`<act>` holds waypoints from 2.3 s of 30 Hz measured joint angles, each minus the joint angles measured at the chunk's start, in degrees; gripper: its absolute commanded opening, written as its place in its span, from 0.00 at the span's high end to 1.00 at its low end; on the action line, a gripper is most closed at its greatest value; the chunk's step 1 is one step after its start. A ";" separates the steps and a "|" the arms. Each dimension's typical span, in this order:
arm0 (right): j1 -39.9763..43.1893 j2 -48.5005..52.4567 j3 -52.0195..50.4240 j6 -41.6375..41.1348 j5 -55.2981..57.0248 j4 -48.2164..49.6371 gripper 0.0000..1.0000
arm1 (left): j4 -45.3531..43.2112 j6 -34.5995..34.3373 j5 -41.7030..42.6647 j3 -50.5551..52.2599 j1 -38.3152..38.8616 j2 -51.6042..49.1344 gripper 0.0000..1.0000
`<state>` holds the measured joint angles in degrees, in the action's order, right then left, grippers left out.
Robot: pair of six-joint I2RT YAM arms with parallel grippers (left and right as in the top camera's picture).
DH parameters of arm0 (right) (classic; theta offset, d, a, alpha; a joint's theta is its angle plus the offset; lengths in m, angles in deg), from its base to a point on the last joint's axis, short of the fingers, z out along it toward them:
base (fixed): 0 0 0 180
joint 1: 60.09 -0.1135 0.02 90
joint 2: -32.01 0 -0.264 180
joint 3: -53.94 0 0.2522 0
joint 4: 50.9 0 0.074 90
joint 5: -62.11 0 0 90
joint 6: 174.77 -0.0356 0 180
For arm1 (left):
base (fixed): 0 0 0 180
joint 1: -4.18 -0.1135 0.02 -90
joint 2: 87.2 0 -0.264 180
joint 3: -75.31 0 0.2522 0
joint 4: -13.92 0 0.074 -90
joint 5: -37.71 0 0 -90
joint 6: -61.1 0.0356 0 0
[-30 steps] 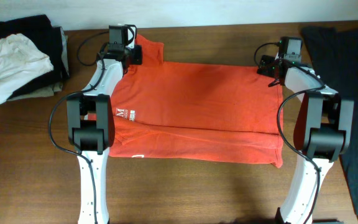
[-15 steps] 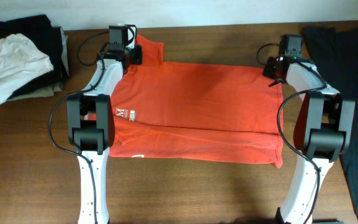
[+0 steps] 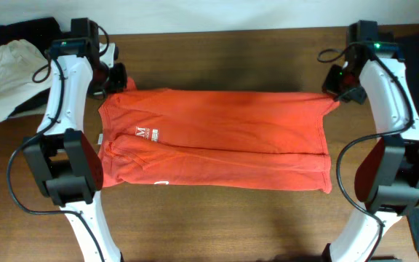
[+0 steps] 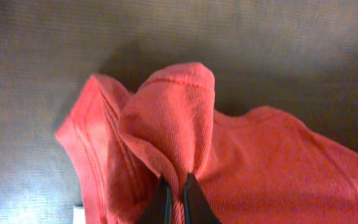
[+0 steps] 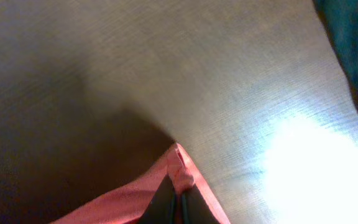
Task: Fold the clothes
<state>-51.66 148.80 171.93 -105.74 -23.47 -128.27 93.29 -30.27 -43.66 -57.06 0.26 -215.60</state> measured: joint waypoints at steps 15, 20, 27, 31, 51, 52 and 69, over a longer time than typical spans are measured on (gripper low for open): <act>3.06 -1.90 -3.17 4.63 -0.46 -22.99 0.89 | 15.85 2.45 -5.14 15.58 -0.28 0.90 0.99; 3.67 -1.90 -6.80 5.20 2.01 -22.23 0.01 | 14.67 3.17 -7.43 18.43 -4.98 0.90 0.01; 3.80 -1.90 -6.86 11.72 -8.02 -17.35 0.70 | 15.08 3.28 -5.35 12.74 -5.68 1.01 0.33; 1.20 -1.90 -7.08 15.47 -15.93 -16.44 0.96 | 13.44 3.28 -1.44 10.69 -3.39 5.70 0.99; -3.21 -3.37 -30.21 8.90 -12.04 4.57 0.96 | -1.01 -1.31 4.46 36.83 -13.94 8.17 0.99; -2.67 -3.26 -27.80 8.81 -10.29 3.08 0.96 | -0.11 -1.46 1.92 35.10 -15.04 7.96 0.99; 7.89 -2.73 -26.40 27.67 -31.76 3.98 0.01 | 11.52 -1.90 -0.48 12.70 -17.09 10.45 0.01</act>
<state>-43.77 146.07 145.53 -78.07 -55.23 -124.29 104.81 -32.17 -44.14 -44.36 -16.84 -205.15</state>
